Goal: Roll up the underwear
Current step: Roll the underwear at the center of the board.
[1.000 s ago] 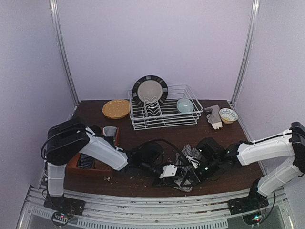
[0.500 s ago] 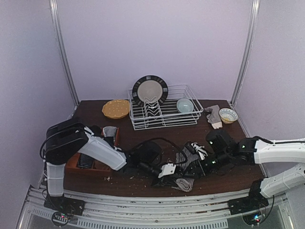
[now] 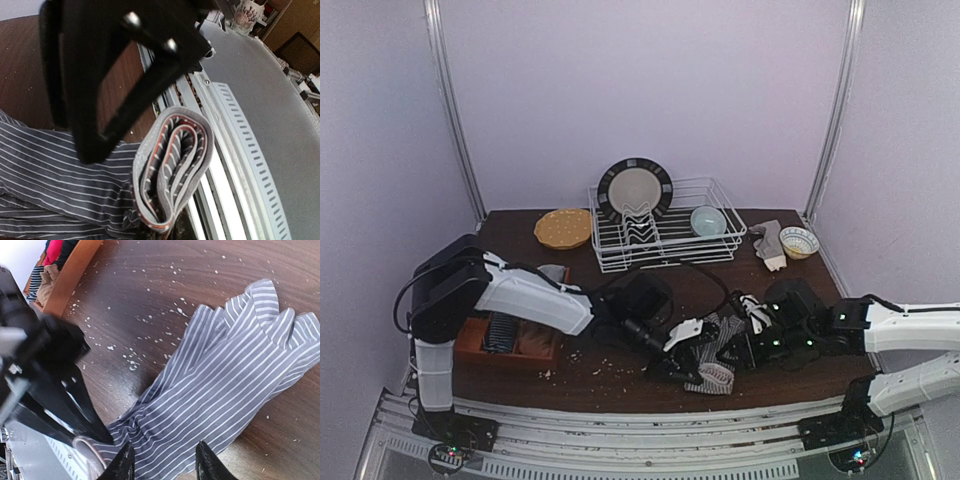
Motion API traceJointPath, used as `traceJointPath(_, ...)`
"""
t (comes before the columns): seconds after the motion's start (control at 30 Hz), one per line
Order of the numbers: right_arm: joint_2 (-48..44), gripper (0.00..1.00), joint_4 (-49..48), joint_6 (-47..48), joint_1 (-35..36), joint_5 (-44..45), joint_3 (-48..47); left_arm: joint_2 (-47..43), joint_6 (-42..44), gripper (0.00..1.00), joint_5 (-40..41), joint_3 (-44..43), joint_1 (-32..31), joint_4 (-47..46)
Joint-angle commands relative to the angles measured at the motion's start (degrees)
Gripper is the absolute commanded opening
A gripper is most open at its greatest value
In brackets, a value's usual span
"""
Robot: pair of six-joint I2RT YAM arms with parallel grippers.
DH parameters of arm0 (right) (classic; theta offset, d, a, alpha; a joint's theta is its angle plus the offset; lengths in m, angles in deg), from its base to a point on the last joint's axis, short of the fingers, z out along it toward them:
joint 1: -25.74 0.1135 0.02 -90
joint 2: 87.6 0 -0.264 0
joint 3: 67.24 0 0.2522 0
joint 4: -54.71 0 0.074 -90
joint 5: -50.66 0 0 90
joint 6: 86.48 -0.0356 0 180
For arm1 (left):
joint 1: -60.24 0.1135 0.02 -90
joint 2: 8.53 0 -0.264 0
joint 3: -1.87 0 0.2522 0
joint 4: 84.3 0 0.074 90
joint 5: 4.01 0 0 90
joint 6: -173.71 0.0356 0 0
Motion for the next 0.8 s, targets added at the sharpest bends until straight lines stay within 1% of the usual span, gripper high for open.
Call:
traceJointPath(0.0,-1.27,0.40,-1.86,-1.19,0.89,1.91,2.76,3.63,-6.26,0.00,-4.25,-6.36,1.91,7.32)
traceJointPath(0.1,-2.51,0.40,-2.68,-1.59,1.32,2.19,4.43,5.92,-7.13,0.00,-4.42,-10.48,2.30,11.90)
traceJointPath(0.2,-4.87,0.43,-3.28,-2.19,1.66,3.72,5.74,8.71,-7.47,0.00,-4.38,-14.88,2.73,16.85)
traceJointPath(0.37,-11.09,0.47,0.08,-2.74,2.81,12.62,6.25,11.48,-8.46,0.00,-4.05,-18.85,3.82,20.84)
traceJointPath(0.47,-13.94,0.46,1.26,-2.07,3.46,14.06,6.41,12.64,-8.42,0.00,-2.76,-20.62,4.15,22.88)
traceJointPath(0.53,-13.60,0.43,1.37,-1.02,4.28,12.91,6.05,13.56,-8.40,0.00,-1.91,-22.04,4.24,24.37)
traceJointPath(0.6,-11.25,0.31,1.63,-0.18,5.90,11.25,5.16,14.67,-8.58,0.00,-0.64,-23.63,4.29,25.77)
traceJointPath(0.67,-7.42,0.24,1.87,0.83,8.67,10.60,3.55,16.02,-8.89,0.00,0.72,-25.70,4.29,27.17)
traceJointPath(0.77,-2.00,0.17,1.11,1.89,13.17,11.46,1.28,17.43,-9.35,0.00,2.58,-27.68,4.37,28.59)
